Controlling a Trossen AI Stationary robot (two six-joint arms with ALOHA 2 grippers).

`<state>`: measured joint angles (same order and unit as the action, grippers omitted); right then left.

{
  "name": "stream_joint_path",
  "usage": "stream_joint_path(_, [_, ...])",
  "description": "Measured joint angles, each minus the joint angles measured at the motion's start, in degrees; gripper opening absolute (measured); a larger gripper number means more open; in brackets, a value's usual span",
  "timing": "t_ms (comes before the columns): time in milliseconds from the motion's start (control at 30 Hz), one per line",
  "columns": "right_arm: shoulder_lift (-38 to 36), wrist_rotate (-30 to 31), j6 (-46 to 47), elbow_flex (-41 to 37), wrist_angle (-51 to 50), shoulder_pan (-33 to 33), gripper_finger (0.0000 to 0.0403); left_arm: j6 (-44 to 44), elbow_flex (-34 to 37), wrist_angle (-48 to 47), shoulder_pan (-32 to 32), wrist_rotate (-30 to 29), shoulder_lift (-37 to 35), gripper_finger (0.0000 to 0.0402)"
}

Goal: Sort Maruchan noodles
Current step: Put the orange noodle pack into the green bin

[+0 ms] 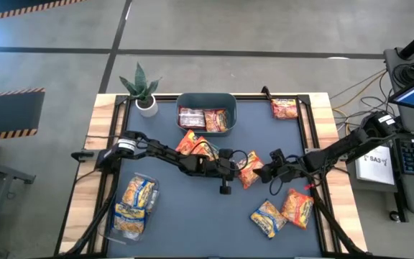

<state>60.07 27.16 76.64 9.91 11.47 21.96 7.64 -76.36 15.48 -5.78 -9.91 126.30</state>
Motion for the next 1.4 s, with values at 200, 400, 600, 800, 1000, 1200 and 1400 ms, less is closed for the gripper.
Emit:
stream_joint_path(200, [0.00,0.04,-0.06,0.00,-0.22,0.00,0.0244,0.00,0.00,0.02,0.00,0.00,0.00,0.0000])
stream_joint_path(400, [-0.18,1.30,-1.29,0.04,0.14,0.00,0.0134,-0.22,0.09,0.04,-0.02,0.01,0.00,0.0000])
stream_joint_path(600, [-1.04,0.82,-1.70,0.04,-0.10,0.00,0.0134,-0.17,0.09,0.11,-0.02,0.02,-0.01,0.0000])
stream_joint_path(800, [-2.97,-0.64,-4.78,0.06,-0.03,0.02,0.0154,-0.17,0.21,0.87,-0.39,0.37,-1.66,0.0000])
stream_joint_path(1000, [-3.76,-0.89,-12.47,1.41,-0.05,0.15,0.0131,-0.11,0.24,1.60,-0.39,0.31,-5.09,0.0000])
stream_joint_path(1200, [-3.72,-0.60,-19.46,6.47,-4.57,0.15,0.0132,0.03,0.88,-0.67,-0.67,0.42,-9.83,0.0000])
stream_joint_path(1400, [-3.72,-0.10,-23.40,14.68,-17.48,0.15,0.0133,3.08,4.77,-2.93,-1.85,2.21,-20.64,0.0000])
